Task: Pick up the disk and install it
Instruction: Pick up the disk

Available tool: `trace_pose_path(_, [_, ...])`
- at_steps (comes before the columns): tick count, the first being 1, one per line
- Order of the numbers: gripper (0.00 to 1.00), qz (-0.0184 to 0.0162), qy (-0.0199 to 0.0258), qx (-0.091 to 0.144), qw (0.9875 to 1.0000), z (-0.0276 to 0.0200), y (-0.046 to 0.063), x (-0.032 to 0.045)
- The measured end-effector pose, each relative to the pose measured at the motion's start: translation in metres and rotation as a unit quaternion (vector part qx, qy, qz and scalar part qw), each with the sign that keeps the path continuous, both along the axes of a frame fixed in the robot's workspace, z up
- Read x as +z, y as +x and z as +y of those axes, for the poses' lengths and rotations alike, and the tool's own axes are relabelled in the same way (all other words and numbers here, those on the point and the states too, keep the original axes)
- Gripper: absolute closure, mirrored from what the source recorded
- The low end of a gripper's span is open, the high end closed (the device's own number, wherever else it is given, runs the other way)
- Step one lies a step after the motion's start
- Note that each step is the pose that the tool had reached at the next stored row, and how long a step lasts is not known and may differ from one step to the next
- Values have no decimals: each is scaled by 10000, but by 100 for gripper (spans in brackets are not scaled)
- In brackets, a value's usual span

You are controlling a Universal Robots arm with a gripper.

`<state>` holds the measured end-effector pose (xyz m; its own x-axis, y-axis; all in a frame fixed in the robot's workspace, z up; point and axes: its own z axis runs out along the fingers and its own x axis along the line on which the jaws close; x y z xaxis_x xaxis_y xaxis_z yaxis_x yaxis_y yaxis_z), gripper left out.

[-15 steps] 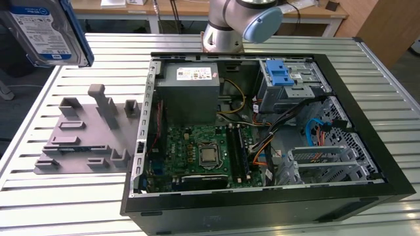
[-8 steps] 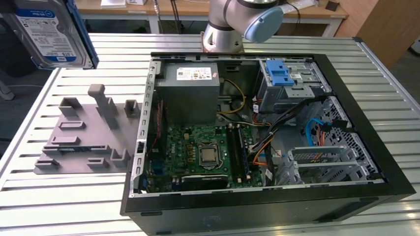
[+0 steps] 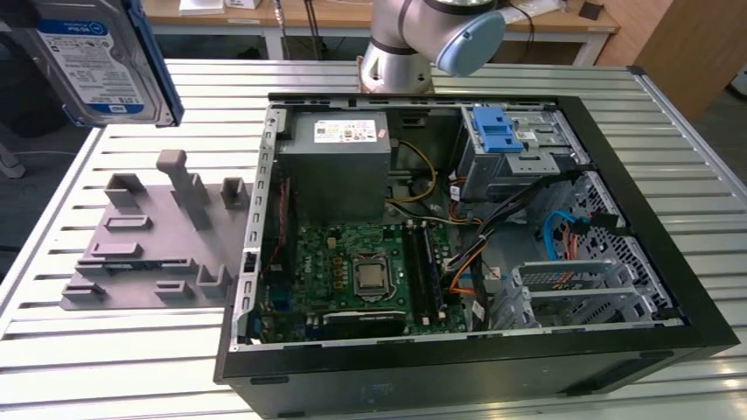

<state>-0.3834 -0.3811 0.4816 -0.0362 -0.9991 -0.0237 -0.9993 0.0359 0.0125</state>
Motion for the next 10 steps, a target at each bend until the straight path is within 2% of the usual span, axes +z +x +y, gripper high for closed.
trace_pose_path(5, [63, 0, 0, 1, 10000, -59, 92, 0])
trace_pose_path(10, [63, 0, 0, 0, 10000, -90, 169, 0])
